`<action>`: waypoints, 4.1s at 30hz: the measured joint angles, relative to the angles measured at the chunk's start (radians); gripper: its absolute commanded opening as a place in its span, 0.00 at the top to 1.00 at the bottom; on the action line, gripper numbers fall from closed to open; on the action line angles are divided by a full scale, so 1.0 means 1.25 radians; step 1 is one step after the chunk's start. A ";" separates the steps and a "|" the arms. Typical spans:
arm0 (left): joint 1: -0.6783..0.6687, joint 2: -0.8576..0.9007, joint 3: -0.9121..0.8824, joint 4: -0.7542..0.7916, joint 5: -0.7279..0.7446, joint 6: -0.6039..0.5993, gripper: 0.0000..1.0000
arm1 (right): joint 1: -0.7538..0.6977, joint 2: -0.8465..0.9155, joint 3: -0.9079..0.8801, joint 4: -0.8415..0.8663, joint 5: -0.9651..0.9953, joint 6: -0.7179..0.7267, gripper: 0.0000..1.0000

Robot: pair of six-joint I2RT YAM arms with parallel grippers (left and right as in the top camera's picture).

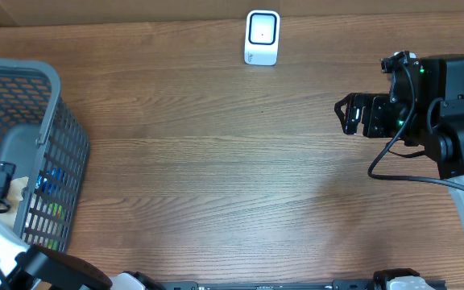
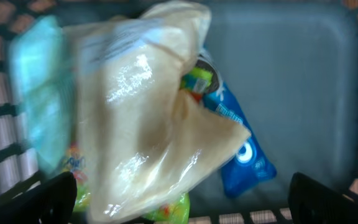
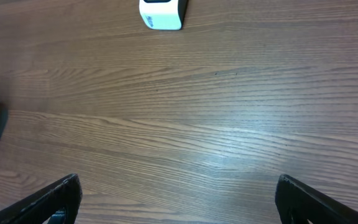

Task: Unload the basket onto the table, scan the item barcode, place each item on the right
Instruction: 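Grasp the clear cookie bag in the basket with the left gripper, then carry the cookie bag out and drop it on the table centre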

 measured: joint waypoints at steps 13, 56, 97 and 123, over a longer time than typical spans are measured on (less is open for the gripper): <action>0.000 0.117 -0.075 0.093 0.021 0.031 0.95 | 0.000 0.032 0.000 -0.001 -0.003 -0.002 0.00; 0.000 -0.005 0.407 -0.336 0.100 0.061 0.00 | 0.000 0.033 0.000 0.003 -0.003 -0.001 0.00; 0.000 0.315 0.437 -0.377 0.068 0.034 0.96 | 0.000 0.040 0.000 0.007 -0.003 -0.002 0.00; -0.841 0.111 0.716 -0.508 0.167 0.146 0.95 | 0.000 0.040 0.000 0.009 -0.004 -0.002 0.00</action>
